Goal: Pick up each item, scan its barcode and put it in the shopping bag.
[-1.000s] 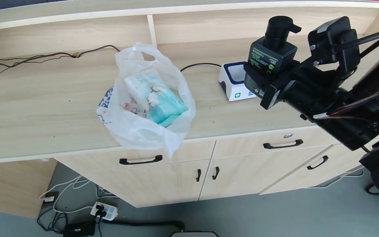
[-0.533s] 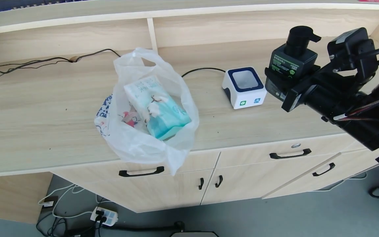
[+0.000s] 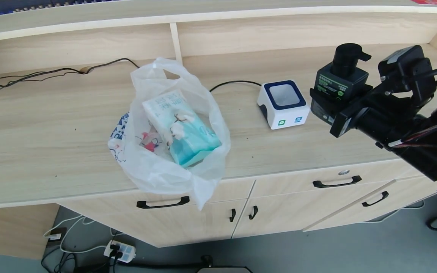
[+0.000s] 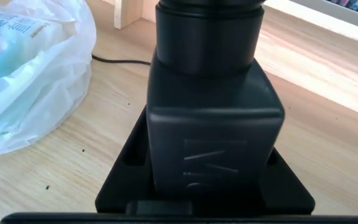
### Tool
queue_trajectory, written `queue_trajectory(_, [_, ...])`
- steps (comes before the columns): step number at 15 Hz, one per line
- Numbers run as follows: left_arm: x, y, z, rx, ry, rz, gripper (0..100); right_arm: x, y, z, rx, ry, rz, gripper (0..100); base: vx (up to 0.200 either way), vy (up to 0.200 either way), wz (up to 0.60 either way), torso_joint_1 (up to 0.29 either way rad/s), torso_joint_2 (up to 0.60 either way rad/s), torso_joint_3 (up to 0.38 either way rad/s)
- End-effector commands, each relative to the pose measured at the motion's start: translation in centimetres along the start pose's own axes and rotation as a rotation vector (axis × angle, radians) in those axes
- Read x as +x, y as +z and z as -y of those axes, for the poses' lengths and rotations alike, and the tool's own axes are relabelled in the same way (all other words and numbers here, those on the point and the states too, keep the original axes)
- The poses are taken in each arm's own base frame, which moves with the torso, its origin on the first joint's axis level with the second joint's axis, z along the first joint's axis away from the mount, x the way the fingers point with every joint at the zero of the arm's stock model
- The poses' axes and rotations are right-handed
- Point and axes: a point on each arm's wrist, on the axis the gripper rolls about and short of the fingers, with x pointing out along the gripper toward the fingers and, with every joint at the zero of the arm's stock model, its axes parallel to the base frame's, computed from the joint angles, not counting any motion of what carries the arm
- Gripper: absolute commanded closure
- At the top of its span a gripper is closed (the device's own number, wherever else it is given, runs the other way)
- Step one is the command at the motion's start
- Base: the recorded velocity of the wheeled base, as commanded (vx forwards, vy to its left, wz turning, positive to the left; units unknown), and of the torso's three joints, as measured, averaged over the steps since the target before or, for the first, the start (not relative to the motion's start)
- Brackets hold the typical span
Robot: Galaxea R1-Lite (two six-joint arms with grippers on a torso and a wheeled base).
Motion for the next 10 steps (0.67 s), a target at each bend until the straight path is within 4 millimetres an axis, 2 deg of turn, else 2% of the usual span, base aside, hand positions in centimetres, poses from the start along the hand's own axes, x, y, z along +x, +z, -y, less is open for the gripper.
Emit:
queue_trajectory(1, [0.0,0.0,0.0,-0.002,0.001,-0.002,0,-0.1,0.2,0.1,0.001,-0.002,0.005,100,0.0,0.0,0.6,-0.002,0.0,-0.002])
queue_trajectory(2, [0.0,0.0,0.0,0.0,0.001,-0.002,0,-0.1,0.1,0.2,-0.001,-0.006,0.004,100,0.0,0.0,0.6,-0.002,0.0,0.002])
queue_trajectory(4, [0.0,0.0,0.0,0.0,0.001,-0.002,0,-0.5,-0.3,2.2,-0.007,-0.061,-0.012,100,0.0,0.0,0.6,0.007,0.0,0.007])
queue_trajectory(7, [0.0,0.0,0.0,-0.002,0.001,-0.003,0,-1.0,-1.5,7.2,-0.134,-0.119,-0.032,100,0.0,0.0,0.0,0.0,0.0,0.0])
queue_trajectory(10, [0.0,0.0,0.0,-0.002,0.001,-0.003,0,-1.5,-1.6,9.3,-0.345,-0.13,-0.034,100,0.0,0.0,0.0,0.0,0.0,0.0])
